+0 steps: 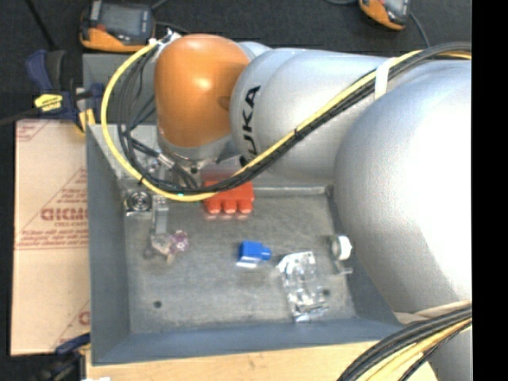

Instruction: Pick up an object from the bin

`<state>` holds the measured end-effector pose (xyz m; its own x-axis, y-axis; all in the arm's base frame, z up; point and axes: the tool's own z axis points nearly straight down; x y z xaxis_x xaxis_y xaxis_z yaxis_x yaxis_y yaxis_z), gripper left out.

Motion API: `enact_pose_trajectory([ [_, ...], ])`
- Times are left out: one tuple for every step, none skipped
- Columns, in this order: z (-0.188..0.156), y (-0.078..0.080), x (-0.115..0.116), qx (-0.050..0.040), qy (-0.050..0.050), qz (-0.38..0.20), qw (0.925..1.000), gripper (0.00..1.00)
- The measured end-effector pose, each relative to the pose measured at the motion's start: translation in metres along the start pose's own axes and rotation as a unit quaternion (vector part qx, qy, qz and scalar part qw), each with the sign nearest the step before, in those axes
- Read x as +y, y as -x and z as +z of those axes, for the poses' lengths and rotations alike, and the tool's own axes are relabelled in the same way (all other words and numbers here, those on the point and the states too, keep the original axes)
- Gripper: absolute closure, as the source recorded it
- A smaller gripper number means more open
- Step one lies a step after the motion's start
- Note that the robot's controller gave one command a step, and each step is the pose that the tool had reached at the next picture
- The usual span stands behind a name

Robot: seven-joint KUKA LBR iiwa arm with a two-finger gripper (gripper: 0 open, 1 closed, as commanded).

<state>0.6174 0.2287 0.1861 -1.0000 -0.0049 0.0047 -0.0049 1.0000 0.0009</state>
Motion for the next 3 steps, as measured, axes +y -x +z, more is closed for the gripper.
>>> enact_pose_trajectory([
  [0.120, -0.048, -0.054, -0.0002, -0.002, -0.060, 0.9982, 0.00],
  [0.085, -0.055, -0.054, -0.0054, 0.001, -0.008, 1.0000, 0.00],
  [0.077, -0.038, -0.051, -0.0057, -0.001, -0.037, 0.9993, 0.00],
])
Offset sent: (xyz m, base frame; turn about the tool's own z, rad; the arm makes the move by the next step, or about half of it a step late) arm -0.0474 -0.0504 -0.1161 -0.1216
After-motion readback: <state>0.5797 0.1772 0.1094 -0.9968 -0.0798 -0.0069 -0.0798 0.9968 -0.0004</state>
